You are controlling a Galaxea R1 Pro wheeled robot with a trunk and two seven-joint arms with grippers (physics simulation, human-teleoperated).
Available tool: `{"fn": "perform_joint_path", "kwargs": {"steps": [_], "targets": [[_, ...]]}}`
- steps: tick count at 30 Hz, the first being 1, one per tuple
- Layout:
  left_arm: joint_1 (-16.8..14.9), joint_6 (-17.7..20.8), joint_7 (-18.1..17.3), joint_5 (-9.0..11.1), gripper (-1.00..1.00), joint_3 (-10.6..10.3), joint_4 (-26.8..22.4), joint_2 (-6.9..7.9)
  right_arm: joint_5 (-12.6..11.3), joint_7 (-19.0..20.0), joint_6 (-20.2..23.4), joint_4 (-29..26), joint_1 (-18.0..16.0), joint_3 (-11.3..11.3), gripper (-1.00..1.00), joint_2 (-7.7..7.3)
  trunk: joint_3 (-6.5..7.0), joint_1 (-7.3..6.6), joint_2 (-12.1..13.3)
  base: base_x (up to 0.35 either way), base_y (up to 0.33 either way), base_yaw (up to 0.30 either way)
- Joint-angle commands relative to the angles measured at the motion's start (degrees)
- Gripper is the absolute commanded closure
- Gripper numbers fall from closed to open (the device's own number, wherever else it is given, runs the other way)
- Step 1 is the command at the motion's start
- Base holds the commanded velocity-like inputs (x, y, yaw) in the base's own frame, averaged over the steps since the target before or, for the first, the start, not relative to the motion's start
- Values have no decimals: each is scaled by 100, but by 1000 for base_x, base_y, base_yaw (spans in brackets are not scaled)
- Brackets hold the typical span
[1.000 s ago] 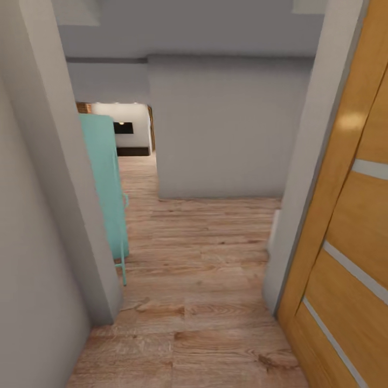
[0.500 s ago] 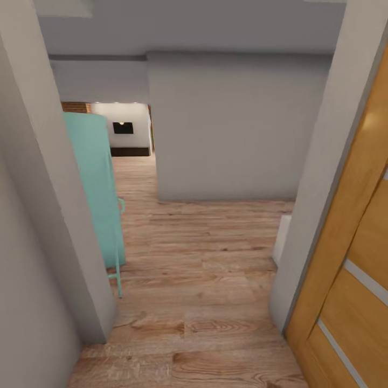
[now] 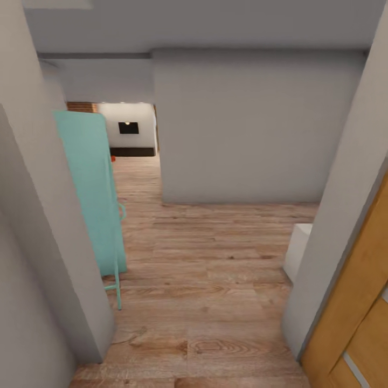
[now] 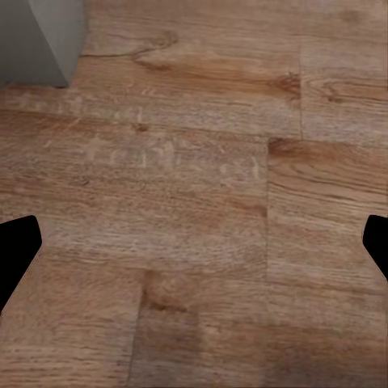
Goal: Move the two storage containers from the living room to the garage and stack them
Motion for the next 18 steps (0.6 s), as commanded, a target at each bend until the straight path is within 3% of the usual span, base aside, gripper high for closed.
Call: {"fn": "perform_joint_path", "kwargs": {"steps": [1,18], "targets": [[-5,-17,-3,8,-100,17,5,-3,11,-43,-7,2,-3,41,-100,-5,-6,3,-3,331,0,139],[-5,-17,-3,3,-100,17,4,-2,19,-43,-7,2,-3,50,-100,-5,-6,3,-3,331,0,16]]}}
